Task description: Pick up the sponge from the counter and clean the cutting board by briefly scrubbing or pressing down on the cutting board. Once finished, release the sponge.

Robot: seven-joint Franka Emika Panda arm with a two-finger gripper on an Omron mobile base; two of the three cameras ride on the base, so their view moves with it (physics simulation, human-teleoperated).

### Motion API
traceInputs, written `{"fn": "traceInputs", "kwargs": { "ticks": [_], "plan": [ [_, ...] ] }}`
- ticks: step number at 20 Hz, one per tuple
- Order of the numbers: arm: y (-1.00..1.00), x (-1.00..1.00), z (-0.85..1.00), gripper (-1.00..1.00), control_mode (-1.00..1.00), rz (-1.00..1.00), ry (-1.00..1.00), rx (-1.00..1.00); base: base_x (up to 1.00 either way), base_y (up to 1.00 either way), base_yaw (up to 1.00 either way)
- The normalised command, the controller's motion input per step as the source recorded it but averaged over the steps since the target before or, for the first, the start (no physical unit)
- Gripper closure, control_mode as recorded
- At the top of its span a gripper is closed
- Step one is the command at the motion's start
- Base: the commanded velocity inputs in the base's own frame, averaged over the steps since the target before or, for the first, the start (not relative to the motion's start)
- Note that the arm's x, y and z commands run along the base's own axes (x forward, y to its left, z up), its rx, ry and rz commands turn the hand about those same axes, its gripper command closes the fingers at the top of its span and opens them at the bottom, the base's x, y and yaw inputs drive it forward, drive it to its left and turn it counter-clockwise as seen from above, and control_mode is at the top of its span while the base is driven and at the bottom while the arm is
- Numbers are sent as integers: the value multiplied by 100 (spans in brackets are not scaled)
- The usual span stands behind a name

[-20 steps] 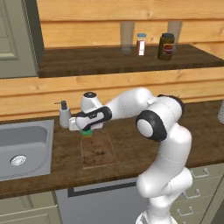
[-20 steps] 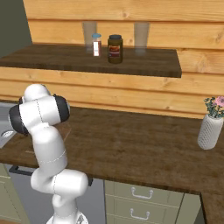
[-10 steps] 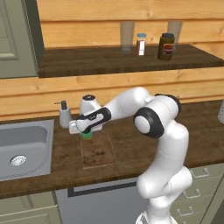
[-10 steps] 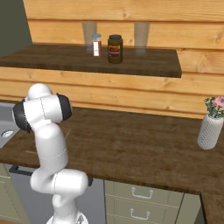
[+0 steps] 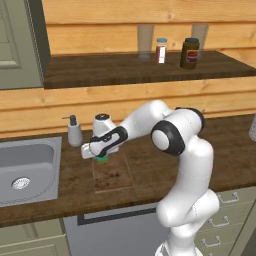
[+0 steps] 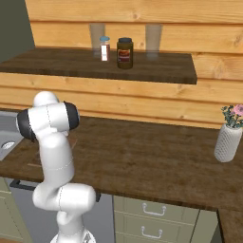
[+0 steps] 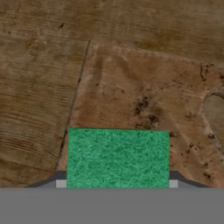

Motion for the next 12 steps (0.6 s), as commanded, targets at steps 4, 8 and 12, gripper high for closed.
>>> {"fn": "traceInputs", "kwargs": {
  "ticks": [4,8,12],
  "plan": [
    [0,0,-15,100,-100,3,0,-1,0,0,0],
    [0,0,-26,100,-100,0,0,0,0,0,0],
    [0,0,-41,100,-100,0,0,0,0,0,0]
  ]
}}
